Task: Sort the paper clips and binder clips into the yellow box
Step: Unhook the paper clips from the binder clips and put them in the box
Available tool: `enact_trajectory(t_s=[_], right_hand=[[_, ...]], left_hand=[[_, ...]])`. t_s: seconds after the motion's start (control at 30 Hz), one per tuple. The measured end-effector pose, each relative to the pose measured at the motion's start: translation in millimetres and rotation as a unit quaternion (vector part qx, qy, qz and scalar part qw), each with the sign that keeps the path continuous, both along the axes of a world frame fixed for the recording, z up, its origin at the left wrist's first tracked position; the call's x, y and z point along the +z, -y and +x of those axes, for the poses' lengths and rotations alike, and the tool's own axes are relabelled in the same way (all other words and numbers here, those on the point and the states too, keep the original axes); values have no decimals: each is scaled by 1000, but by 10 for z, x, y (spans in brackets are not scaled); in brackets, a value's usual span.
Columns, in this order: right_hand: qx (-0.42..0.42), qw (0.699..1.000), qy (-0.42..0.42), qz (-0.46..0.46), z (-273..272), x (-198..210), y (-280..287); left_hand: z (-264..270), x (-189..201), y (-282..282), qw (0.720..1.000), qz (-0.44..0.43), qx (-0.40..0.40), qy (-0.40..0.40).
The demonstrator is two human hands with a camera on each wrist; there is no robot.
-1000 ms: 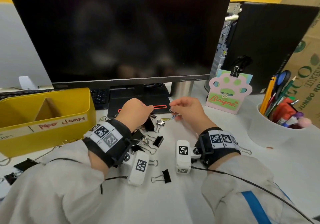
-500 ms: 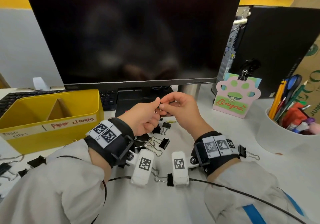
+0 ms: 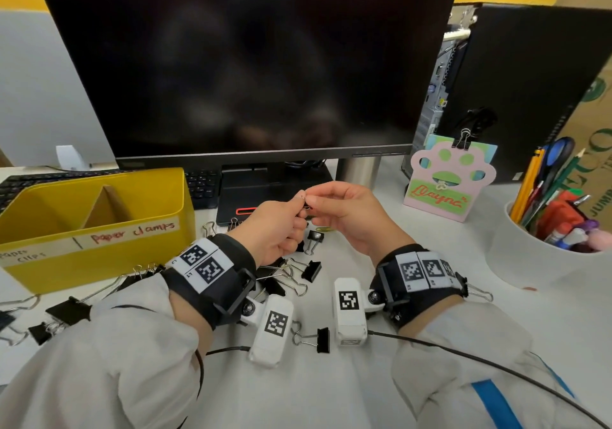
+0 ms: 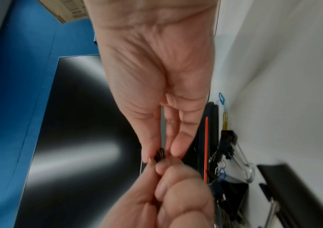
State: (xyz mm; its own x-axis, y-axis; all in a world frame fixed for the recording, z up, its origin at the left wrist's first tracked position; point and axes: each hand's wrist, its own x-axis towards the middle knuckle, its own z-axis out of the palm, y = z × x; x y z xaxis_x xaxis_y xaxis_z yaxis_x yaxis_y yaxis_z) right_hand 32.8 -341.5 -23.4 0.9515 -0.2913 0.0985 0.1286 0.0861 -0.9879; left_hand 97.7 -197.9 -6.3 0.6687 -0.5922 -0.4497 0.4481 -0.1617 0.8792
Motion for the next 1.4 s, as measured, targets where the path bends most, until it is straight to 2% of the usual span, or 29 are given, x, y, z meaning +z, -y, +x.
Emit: enact_trajectory(t_s=[0.17, 0.3, 0.37, 0.4, 0.47, 0.5, 0.53, 0.57, 0.6, 0.63, 0.7, 0.77, 0.83, 0.9, 0.93, 1.0, 1.07, 1.13, 1.2, 1.27, 1.3, 1.33, 1.37, 1.4], right_hand=[[10, 1000, -11, 0, -19, 17, 42], [-36, 999, -30, 11, -65, 102, 204], [-90, 990, -99, -52, -106, 122, 339], [-123, 975, -147, -109, -106, 114, 403], [-167, 921, -250, -248, -76, 82, 484], [-176, 887, -289, -315, -59, 79, 474], [-187, 861, -303, -362, -39, 81, 449], [-203, 853, -293, -382, -27, 92, 413], [-218, 857, -272, -380, -11, 103, 377], [-223, 862, -253, -377, 2, 106, 338], [-199, 861, -249, -397, -1, 98, 252], [-151, 852, -258, -429, -10, 65, 206], [-123, 846, -260, -449, -15, 54, 191], [-103, 838, -267, -465, -23, 51, 185], [-95, 836, -264, -472, -15, 45, 173], [-80, 848, -241, -465, -9, 23, 135], [-53, 863, -216, -453, -26, 23, 65], [-25, 862, -209, -461, -29, 30, 4], [-18, 852, -207, -481, -24, 64, -45], [-19, 844, -209, -493, -29, 104, -62], [-17, 838, -210, -504, -33, 118, -64], [-14, 832, -210, -514, -35, 131, -71], [-13, 829, -208, -519, -32, 132, -75], [-15, 830, -203, -518, -24, 126, -80]], left_hand=[[-22, -34, 7, 1000, 3, 14, 16], [5, -27, -12, 996, -35, 81, -18], [27, 12, -46, 991, -54, 118, -37], [34, 31, -55, 989, -60, 129, -37], [40, 32, -66, 988, -61, 136, -26], [32, 52, -61, 991, -46, 129, 5], [30, 40, -60, 990, -5, 116, 81], [24, 56, -52, 978, 48, 94, 182], [24, 64, -49, 955, 94, 67, 273], [18, 92, -37, 941, 125, 44, 312], [38, 123, -3, 945, 179, 22, 273], [54, 143, 27, 945, 197, 1, 260], [18, 168, 57, 918, 264, -42, 292], [-24, 209, 51, 873, 340, -102, 334], [-39, 214, 37, 839, 373, -137, 371], [-36, 234, -18, 783, 425, -196, 410], [-25, 258, -77, 745, 456, -241, 422], [-19, 283, -127, 724, 476, -259, 426], [-31, 291, -180, 717, 484, -259, 431], [-12, 263, -235, 733, 465, -249, 430], [6, 257, -246, 765, 431, -228, 421], [52, 238, -254, 822, 374, -188, 387], [76, 227, -258, 887, 300, -128, 327], [90, 214, -252, 938, 231, -63, 251]])
